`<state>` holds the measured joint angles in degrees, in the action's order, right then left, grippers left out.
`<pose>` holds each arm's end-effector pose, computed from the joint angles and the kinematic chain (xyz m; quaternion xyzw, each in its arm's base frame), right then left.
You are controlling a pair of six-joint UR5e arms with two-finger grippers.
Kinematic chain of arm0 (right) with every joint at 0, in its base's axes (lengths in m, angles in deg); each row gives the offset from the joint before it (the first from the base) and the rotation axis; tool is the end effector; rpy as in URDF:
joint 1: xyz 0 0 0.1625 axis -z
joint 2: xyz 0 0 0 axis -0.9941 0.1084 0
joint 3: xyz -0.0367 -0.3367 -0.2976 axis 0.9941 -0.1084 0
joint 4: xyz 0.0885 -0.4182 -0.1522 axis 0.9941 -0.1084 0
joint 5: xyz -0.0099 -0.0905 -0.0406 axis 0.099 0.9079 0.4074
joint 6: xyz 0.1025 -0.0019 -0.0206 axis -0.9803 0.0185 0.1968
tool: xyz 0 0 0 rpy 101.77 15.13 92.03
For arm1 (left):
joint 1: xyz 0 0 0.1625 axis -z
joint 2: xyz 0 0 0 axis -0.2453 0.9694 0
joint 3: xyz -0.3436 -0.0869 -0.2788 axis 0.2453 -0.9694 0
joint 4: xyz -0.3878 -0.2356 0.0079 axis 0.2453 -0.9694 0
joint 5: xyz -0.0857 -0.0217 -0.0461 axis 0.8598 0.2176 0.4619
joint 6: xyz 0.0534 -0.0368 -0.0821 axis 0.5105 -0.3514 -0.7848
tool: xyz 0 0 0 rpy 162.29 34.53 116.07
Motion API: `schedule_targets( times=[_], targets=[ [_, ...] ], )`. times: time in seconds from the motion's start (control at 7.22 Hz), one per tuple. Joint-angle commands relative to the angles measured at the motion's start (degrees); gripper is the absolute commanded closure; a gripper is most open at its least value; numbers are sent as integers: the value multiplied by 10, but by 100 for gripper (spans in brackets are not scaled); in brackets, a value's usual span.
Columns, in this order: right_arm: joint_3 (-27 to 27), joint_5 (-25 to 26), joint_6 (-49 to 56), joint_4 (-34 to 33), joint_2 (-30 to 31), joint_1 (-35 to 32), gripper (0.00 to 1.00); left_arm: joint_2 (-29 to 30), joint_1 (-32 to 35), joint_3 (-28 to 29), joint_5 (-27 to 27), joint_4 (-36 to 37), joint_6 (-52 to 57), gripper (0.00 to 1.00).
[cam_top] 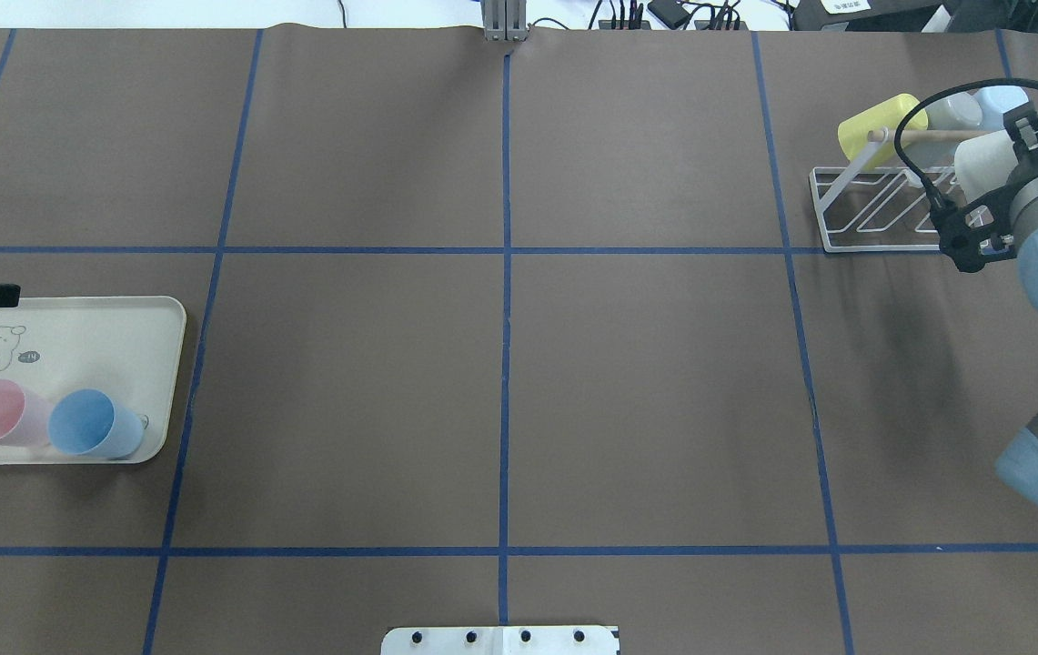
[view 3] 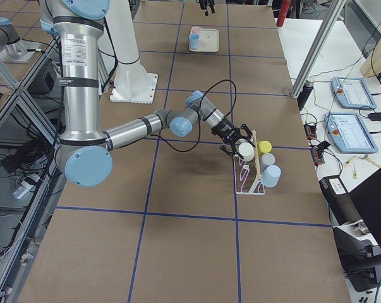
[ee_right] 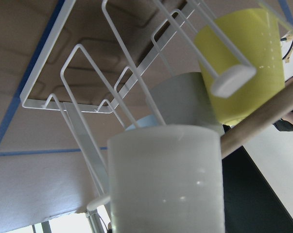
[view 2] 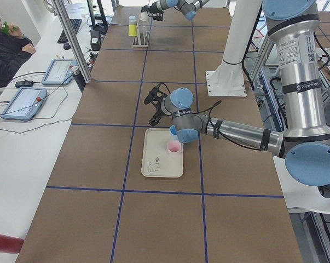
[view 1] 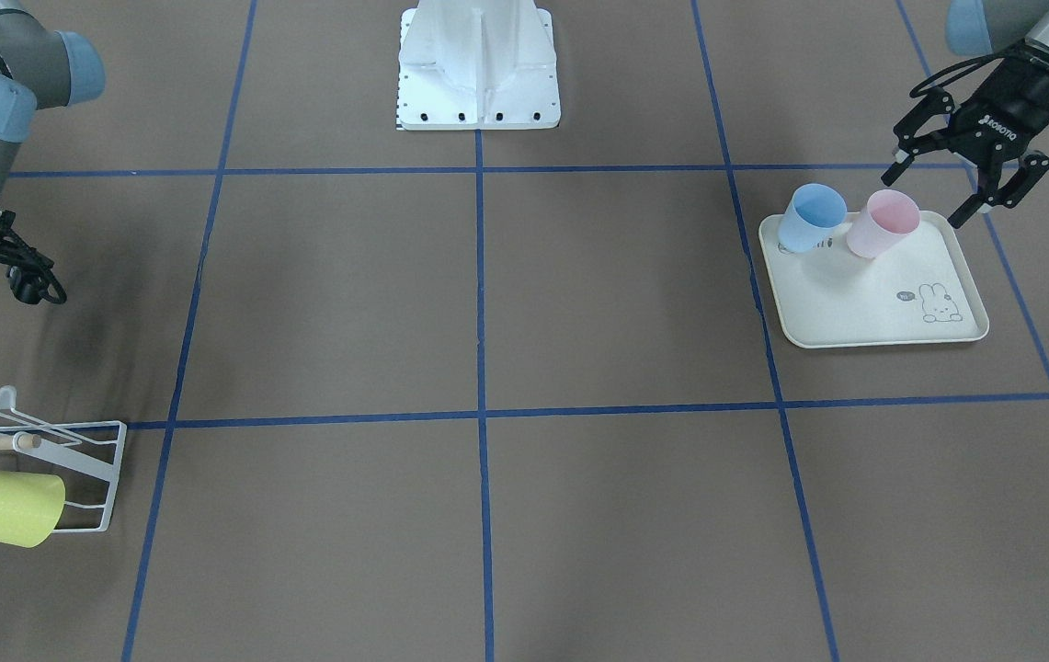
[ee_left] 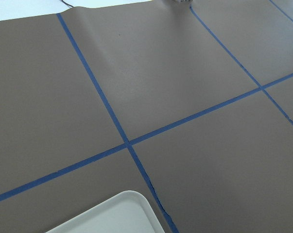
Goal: Transfer IKEA cup to right arm and place on rack
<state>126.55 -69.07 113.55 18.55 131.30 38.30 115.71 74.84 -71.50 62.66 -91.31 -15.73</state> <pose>-0.2493 -0.5257 0.5031 0.2615 0.3192 -0.6787 0.6076 0.1545 -0.4243 0.4742 0.3164 0.5162 0.1009 0.7895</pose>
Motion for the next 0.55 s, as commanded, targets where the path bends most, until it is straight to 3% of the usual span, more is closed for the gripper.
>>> schedule_targets(
  times=[0.0, 0.14, 0.28, 0.42],
  targets=[
    [-6, 23, -1, -4, -2, 21, 79, 0, 0, 0, 0, 0, 0, 0],
    [-18, 32, 0, -3, -3, 27, 71, 0, 0, 0, 0, 0, 0, 0],
    [-34, 40, -2, 0, -13, 30, 39, 0, -1, 1, 0, 0, 0, 0],
    [-41, 42, -2, 2, -15, 32, 17, 0, -1, 2, 0, 0, 0, 0]
  ],
)
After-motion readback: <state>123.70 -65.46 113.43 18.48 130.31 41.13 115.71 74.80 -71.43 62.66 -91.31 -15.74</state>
